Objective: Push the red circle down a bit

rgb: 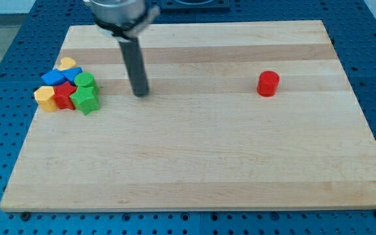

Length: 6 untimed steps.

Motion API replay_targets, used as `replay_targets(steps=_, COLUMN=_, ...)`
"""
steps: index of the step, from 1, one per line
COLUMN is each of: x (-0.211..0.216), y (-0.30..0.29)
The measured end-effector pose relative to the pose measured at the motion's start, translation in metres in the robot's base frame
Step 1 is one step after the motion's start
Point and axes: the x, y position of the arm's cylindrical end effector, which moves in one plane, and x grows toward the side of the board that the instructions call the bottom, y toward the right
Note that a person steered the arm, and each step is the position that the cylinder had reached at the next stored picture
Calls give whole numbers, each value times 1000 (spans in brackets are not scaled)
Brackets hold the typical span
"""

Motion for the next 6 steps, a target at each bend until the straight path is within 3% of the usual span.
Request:
replay_targets(steps=1, x=68, y=64)
replay_targets(steps=2, x=70, y=158)
replay_targets(steps=3, x=12, y=244)
replay_targets(steps=4, x=-40, y=258)
replay_targets(steps=5, x=-42, y=235)
replay_targets(steps=6, x=-14, y=228)
